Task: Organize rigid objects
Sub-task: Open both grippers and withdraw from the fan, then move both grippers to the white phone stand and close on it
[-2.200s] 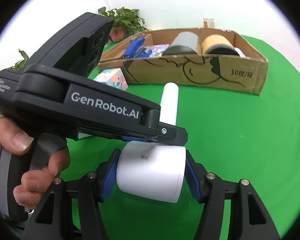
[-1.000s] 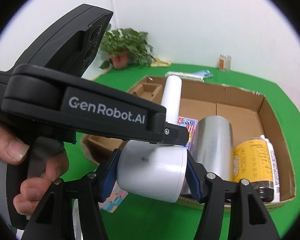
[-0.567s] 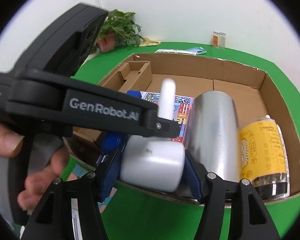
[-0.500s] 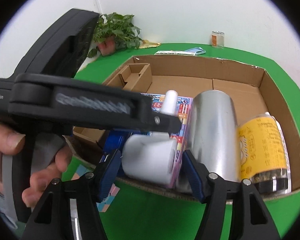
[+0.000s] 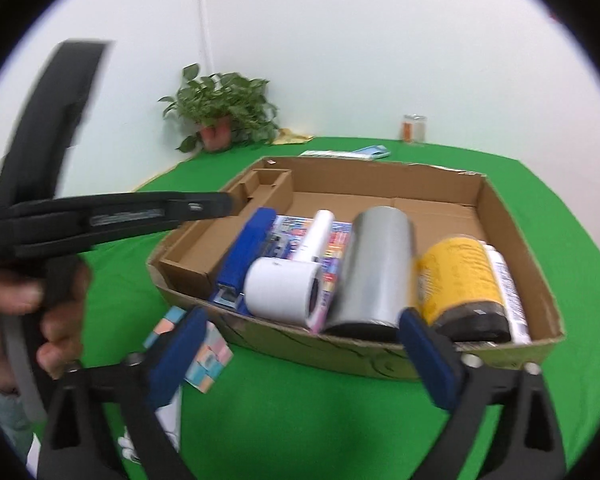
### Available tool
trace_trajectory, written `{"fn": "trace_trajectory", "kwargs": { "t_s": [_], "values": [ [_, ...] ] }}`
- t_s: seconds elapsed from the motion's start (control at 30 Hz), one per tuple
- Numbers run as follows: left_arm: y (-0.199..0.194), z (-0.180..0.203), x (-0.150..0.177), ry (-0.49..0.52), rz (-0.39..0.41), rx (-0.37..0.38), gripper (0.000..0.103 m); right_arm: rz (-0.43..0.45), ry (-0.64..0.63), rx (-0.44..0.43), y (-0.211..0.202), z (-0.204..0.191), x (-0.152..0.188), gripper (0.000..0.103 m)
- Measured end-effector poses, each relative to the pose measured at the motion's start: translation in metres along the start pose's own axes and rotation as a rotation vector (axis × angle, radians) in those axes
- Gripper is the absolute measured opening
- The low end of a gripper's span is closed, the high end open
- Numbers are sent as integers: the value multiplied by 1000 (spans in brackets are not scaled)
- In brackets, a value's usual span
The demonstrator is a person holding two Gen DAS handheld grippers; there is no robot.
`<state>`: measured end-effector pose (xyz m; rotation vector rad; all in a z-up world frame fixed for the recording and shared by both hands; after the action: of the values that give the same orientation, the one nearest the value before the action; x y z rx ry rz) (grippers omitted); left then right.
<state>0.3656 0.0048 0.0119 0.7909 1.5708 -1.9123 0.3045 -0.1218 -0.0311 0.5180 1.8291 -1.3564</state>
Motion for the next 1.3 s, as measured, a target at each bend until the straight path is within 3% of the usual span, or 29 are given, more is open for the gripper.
{"fn": "trace_trajectory", "kwargs": {
  "t_s": [0.03, 0.1, 0.57, 0.63, 0.67, 0.7, 0.73, 0.8, 0.83, 0.87, 0.9, 0.93, 1.0, 1.1, 1.23, 1.3],
  "values": [
    [-12, -5, 3, -28, 55, -29, 98, 8, 19, -3, -3, 4, 2, 103],
    [-24, -10, 10, -43, 106, -30, 102, 3, 62, -28, -4, 9, 4, 103],
    [-77, -49, 67, -75, 67, -167, 102, -8, 38, -15, -16, -5, 20, 103],
    [-83, -47, 65, -75, 77, -140, 90, 0, 38, -5, -17, -5, 20, 103],
    [-86, -45, 66, -79, 79, -122, 59, 2, 35, 0, -18, -6, 20, 103],
    [-86, -43, 68, -78, 61, -98, 13, 6, 32, 3, -20, -7, 20, 102],
    [-84, -42, 70, -75, 25, -91, 0, 8, 28, 2, -21, -8, 21, 102],
    [-82, -41, 72, -81, 4, -83, 2, -3, 17, -27, -21, -13, 24, 102],
    [-83, -40, 75, -84, -2, -59, 9, -12, 14, -46, -21, -15, 26, 102],
    [-82, -39, 79, -86, -26, -46, 45, -18, 12, -55, -21, -18, 27, 102],
    [-79, -39, 83, -93, -49, -43, 103, -26, 10, -63, -19, -20, 29, 102],
    [-78, -41, 88, -109, -51, -35, 98, -46, 7, -84, -17, -23, 33, 102],
    [-71, -44, 97, -123, -59, -24, 98, -89, 6, -136, -11, -31, 40, 102],
    [-48, -59, 122, -172, -193, -43, 98, -135, -27, -192, -5, -46, 52, 102],
    [-21, -68, 159, -298, -350, 51, 98, -203, -59, -284, 3, -70, 71, 102],
    [-11, -70, 177, -336, -403, 61, 84, -239, -83, -321, 5, -79, 80, 102]
  ]
}}
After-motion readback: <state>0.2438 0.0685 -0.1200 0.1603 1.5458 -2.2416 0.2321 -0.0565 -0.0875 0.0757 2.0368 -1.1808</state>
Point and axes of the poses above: each gripper's, at about its wrist camera, not at the fingertips, and y roughly the way its jaws point, z to its right, x to its underside, the point moved 5 cm from there along y, roughly the way its jaws point, and after that the axes turned 1 degree about -y, right-handed, at the moved point
